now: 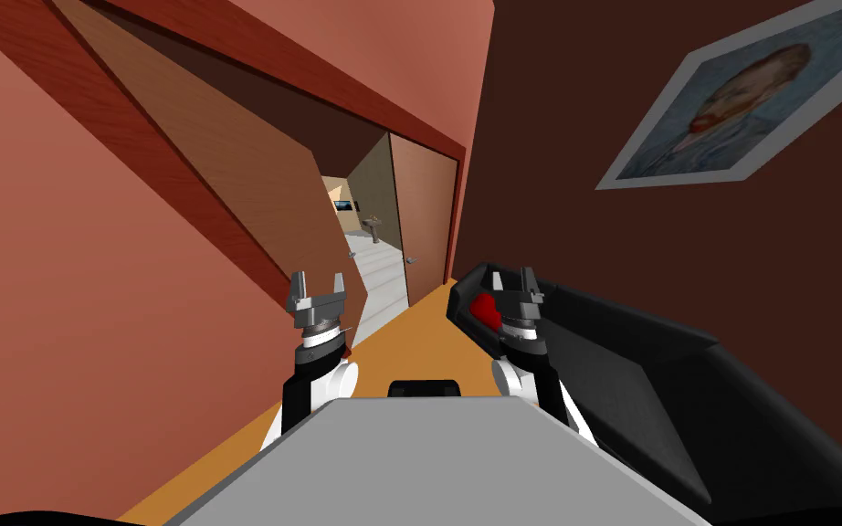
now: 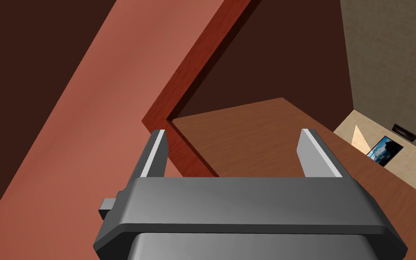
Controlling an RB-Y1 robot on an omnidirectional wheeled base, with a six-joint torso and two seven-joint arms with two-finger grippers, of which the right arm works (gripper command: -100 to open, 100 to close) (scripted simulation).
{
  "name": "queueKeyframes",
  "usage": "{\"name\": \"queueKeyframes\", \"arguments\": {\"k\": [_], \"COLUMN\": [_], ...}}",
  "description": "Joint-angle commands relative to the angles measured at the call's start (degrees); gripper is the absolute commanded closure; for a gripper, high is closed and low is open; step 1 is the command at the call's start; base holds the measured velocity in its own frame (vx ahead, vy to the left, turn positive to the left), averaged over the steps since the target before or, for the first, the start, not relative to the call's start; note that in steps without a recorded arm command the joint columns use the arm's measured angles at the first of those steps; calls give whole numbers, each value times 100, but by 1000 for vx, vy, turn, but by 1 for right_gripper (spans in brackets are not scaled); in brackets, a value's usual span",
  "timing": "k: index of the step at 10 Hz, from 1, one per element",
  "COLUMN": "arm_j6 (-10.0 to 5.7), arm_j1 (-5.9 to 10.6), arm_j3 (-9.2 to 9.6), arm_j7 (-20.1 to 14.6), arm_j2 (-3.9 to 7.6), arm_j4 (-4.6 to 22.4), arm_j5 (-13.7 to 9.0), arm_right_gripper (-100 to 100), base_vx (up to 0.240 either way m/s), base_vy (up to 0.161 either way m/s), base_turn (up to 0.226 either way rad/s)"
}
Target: Push the door open
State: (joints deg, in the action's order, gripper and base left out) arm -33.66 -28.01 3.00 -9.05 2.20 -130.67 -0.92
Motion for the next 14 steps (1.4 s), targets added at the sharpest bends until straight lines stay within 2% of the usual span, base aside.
{"name": "queueKeyframes", "arguments": {"k": [1, 4, 7, 14], "arm_j6": [-31, -80, -149, -271], "arm_j1": [87, 222, 411, 748], "arm_j3": [88, 225, 416, 758], "arm_j7": [-7, -18, -33, -60], "arm_j2": [40, 95, 163, 269], "arm_j4": [210, 539, 996, 1814], "arm_j5": [-2, -6, -11, -20], "arm_right_gripper": [-100, -100, -100, -100], "base_vx": [87, 176, 163, 95], "base_vy": [8, -7, 10, 4], "base_turn": [-4, 8, 3, 4]}}
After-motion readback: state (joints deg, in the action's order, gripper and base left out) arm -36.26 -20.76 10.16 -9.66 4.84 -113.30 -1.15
